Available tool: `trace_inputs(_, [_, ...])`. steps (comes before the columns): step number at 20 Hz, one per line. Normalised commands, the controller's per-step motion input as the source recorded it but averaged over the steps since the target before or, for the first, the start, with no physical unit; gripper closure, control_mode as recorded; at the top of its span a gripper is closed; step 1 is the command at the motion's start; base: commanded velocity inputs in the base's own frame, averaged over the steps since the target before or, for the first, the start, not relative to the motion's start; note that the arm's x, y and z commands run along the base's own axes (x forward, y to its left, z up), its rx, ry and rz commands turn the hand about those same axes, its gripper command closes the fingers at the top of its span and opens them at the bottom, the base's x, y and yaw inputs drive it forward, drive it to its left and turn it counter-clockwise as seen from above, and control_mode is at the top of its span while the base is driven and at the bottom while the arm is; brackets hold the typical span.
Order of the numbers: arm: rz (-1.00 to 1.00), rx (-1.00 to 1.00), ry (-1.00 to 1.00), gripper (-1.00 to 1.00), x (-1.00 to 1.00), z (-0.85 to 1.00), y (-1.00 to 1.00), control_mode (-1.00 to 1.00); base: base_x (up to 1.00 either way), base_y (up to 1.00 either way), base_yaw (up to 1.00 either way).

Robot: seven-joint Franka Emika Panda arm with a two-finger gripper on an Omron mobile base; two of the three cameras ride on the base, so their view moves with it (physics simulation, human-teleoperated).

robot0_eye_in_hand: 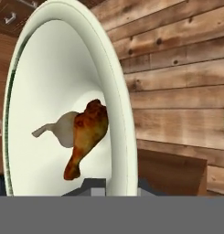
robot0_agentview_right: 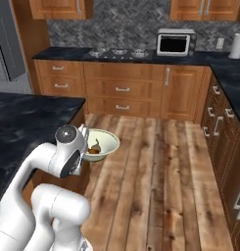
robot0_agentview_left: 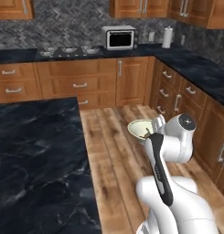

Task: Pick the chicken drumstick and garlic from their plates and place them in the bowl. Then put the bowl in the fridge.

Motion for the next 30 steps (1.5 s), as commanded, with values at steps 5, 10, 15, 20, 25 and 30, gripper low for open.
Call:
trace_inputs(5, [0.0,0.0,0.0,1.0,0.0,0.0,0.0,1.0,0.89,-0.3,0.01])
trace_inputs(10, [0.0,0.0,0.0,1.0,0.0,0.0,0.0,1.0,0.92,-0.25,0.02])
trace_inputs(15, [0.0,0.0,0.0,1.0,0.0,0.0,0.0,1.0,0.92,-0.19,0.06])
trace_inputs(20, [0.0,0.0,0.0,1.0,0.0,0.0,0.0,1.0,0.92,-0.17,0.07])
trace_inputs(25, [0.0,0.0,0.0,1.0,0.0,0.0,0.0,1.0,0.93,-0.15,0.08])
trace_inputs(30, [0.0,0.0,0.0,1.0,0.0,0.0,0.0,1.0,0.92,-0.06,0.15])
